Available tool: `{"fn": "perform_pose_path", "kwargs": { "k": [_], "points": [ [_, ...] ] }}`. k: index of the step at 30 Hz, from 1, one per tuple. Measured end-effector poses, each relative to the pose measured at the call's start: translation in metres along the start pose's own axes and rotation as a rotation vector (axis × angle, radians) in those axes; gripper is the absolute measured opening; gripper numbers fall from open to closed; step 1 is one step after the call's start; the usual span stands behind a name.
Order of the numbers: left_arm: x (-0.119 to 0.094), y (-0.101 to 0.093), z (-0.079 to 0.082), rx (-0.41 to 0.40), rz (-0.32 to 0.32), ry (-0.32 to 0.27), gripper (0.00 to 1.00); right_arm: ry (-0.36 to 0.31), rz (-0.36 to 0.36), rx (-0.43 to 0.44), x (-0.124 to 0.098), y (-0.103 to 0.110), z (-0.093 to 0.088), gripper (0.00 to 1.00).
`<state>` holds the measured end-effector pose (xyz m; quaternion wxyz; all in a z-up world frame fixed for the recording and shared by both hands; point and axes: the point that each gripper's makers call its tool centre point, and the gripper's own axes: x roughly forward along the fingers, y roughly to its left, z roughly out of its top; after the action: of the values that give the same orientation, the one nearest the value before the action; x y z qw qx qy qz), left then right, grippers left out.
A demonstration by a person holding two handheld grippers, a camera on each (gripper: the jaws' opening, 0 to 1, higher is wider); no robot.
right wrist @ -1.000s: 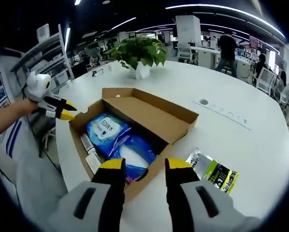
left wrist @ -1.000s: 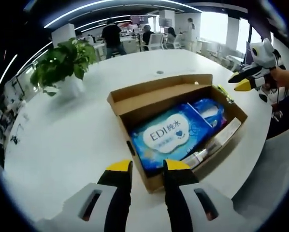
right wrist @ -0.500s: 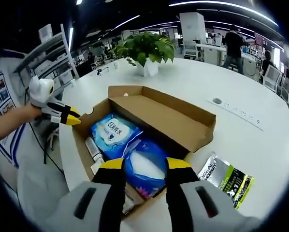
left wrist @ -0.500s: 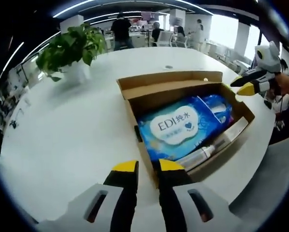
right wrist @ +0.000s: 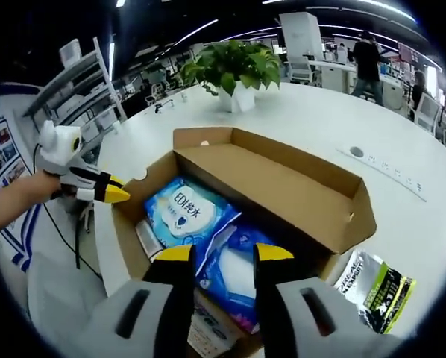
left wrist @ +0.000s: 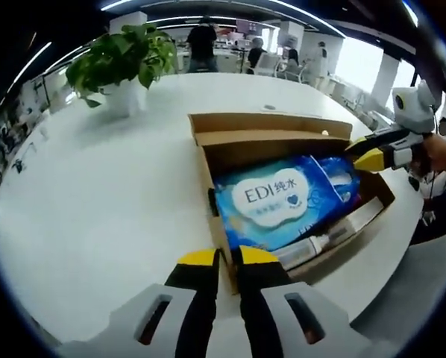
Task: Operate the shoe box by opening the lid, removing the specified soft item, and placing it in the target area until the item is outside and the box remains undamaged.
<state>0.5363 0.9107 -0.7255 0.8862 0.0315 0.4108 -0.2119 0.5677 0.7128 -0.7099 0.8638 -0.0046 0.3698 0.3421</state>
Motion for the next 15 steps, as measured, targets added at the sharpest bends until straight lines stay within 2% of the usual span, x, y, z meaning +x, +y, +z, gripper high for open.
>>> {"fn": "perform_pose_path", "kwargs": {
  "k": [15],
  "points": [
    [0.001, 0.0, 0.0, -0.012, 0.001, 0.012, 0.06, 0.047, 0.049, 0.055, 0.037, 0.007, -0.005, 0.26]
  ]
}}
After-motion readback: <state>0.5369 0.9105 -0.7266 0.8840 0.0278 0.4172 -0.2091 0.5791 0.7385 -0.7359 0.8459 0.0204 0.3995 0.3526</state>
